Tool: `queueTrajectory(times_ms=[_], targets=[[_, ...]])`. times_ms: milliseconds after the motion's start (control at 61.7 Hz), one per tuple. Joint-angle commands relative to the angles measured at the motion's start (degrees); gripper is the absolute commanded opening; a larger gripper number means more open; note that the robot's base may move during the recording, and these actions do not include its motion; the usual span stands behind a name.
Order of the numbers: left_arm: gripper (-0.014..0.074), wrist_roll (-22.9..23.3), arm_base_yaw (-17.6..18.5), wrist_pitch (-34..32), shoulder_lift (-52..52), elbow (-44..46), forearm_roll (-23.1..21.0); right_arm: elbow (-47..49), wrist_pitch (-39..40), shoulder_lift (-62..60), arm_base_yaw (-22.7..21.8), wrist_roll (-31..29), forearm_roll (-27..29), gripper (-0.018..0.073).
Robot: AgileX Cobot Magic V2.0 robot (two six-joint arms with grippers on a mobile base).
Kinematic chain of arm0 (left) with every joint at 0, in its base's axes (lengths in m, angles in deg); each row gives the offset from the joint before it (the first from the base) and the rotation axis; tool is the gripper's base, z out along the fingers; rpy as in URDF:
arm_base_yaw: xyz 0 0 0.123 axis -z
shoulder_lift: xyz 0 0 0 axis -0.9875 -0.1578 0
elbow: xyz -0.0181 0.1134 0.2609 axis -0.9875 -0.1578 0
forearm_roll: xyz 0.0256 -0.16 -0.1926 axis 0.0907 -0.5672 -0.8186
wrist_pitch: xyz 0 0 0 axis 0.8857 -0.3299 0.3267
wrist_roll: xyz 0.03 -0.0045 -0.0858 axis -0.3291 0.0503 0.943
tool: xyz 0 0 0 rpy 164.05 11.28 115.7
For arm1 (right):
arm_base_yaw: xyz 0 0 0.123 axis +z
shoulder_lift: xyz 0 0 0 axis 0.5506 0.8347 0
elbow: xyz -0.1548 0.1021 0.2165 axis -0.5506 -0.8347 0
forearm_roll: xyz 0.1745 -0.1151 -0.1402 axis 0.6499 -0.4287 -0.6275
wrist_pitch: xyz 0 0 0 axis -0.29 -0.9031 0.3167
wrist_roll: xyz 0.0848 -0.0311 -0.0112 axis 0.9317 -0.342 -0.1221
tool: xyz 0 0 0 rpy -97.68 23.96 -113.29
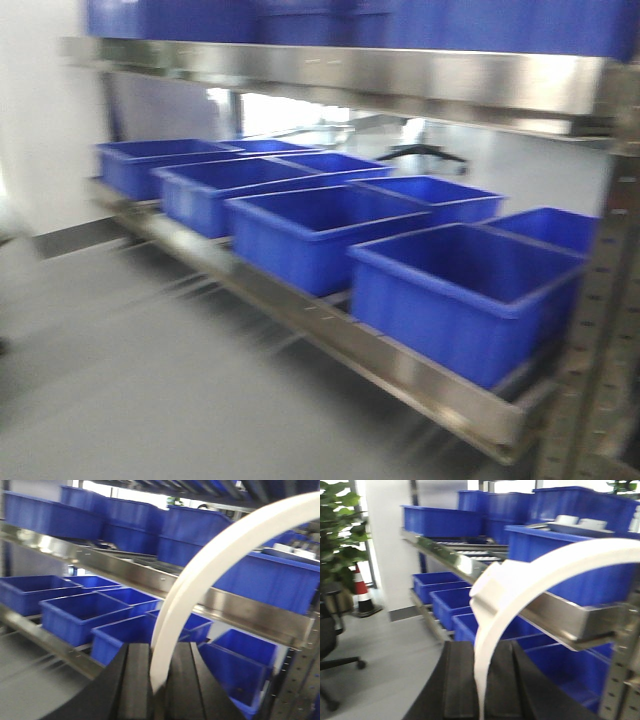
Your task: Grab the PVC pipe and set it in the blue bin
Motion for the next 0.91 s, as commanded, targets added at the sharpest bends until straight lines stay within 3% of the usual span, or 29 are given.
queueTrajectory(times_ms=[0, 891], targets=[[-0.0111, 0.2, -0.3, -1.6, 0.3, 0.1, -0.1, 0.5, 1.4, -0.2, 0.0, 0.0, 0.1, -0.0169], [-0.0111, 0.2, -0.3, -1.6, 0.3, 0.1, -0.1, 0.5, 1.4, -0.2, 0.0, 0.0, 0.1, -0.0169]])
